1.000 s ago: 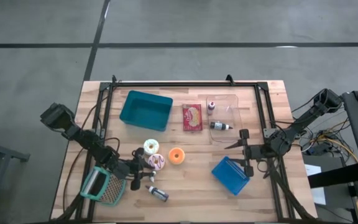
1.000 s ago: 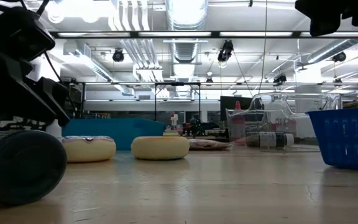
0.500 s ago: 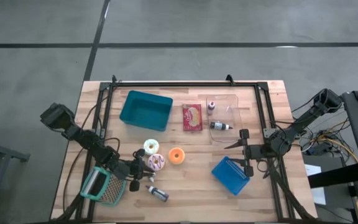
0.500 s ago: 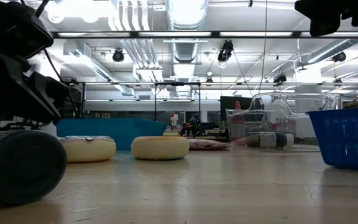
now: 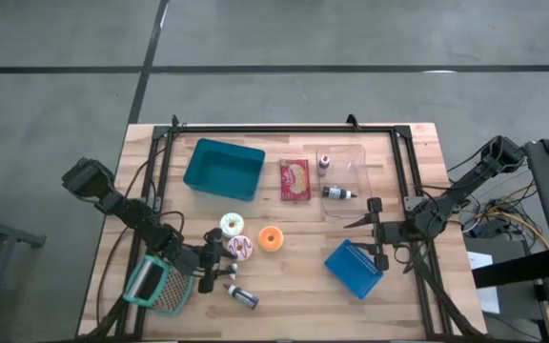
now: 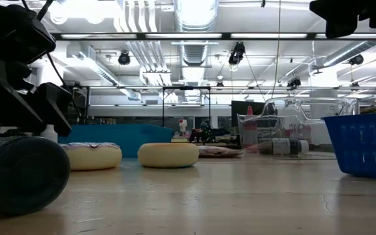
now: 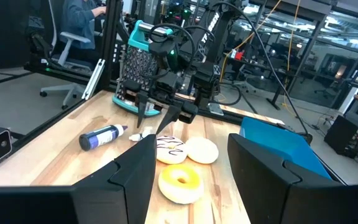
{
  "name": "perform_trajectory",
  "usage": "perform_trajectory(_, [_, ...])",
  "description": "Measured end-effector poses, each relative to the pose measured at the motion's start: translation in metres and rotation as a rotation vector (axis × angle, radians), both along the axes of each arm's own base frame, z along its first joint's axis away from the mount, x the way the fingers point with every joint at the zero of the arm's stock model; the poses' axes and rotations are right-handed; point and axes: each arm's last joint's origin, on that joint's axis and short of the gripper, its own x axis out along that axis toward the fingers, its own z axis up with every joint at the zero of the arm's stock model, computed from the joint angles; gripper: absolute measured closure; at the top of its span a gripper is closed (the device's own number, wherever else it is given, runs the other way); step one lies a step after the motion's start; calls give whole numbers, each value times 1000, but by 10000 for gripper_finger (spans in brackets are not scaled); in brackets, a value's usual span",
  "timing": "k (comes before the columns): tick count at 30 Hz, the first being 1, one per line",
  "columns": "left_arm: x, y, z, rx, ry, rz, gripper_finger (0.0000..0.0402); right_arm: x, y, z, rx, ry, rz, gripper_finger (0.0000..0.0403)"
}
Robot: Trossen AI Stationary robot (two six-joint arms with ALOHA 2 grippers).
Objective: Pick & Place Food Item
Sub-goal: Put the top small purple food coloring bottle into the transparent bin
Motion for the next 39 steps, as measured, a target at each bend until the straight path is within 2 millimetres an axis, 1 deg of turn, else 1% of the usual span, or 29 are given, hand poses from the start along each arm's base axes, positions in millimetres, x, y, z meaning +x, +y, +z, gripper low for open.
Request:
perform_trajectory(3, [0, 0, 0, 6, 3, 0, 177, 0, 0, 0, -1, -1, 0, 209])
perform_trajectory(18, [-1, 1, -2, 24, 16, 7, 206, 0, 0, 0, -8, -1, -7, 209])
perform_trajectory(27, [-1, 2, -3, 43, 17, 17, 207, 0, -1, 0, -8, -1, -26, 209])
perform_trajectory(30, [-1, 3, -6, 55, 27, 17, 210, 0, -1, 0, -9, -1, -27, 209])
perform_trajectory(35, [7, -3, -17, 81, 72, 4, 231, 0, -1, 0, -11, -2, -28, 209])
perform_trajectory(39, [18, -11, -20, 111, 75, -13, 249, 0, -1, 0, -12, -2, -34, 209])
